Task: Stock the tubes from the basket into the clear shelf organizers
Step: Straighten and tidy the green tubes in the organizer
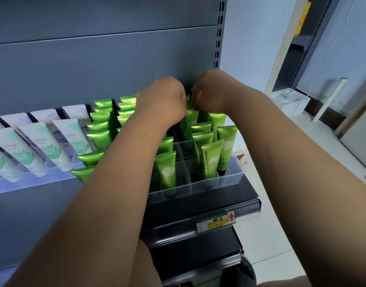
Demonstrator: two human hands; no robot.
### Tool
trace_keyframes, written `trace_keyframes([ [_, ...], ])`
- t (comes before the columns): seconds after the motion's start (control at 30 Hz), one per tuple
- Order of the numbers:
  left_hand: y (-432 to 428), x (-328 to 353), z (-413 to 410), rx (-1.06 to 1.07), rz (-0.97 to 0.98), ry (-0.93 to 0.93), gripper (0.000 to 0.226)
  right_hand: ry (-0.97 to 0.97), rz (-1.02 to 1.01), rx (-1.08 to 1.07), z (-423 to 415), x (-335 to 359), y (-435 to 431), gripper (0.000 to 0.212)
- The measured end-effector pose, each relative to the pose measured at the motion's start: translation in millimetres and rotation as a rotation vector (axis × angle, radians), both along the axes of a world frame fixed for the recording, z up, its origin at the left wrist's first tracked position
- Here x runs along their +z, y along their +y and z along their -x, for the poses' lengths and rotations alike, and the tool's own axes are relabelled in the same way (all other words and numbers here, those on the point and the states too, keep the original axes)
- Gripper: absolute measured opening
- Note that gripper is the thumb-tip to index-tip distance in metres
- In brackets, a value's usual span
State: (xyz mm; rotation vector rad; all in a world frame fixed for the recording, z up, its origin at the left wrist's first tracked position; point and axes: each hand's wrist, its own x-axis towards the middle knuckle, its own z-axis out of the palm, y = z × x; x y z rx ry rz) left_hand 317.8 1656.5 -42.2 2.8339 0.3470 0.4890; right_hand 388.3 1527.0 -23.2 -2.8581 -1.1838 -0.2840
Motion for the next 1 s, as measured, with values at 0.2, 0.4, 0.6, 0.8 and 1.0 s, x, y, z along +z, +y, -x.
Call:
trace_keyframes([
  [0.2, -5, -3, -6, -0.01, -0.017, 0.009, 0.02, -0.036, -0.038, -0.036, -3, -9, -6, 0.028],
  [0.4, -9, -7, -10, -0.033, -0.004, -0.031, 0.015, -0.052, -0.048, -0.018, -1, -4, -13, 0.032],
  [0.6, -8, -9, -12, -0.021, 0.01, -0.06, 0.017, -0.046, -0.084, 0.006, 2, -5, -15, 0.021],
  [0.8, -9, -9, -12, -0.024, 0.039, -0.047, 0.015, -0.031, -0.073, 0.016, 3, -6, -19, 0.02],
  [1.0, -10, -7, -13, -0.033, 0.04, -0.044, 0.013, -0.038, -0.087, 0.014, 5, -5, -22, 0.021],
])
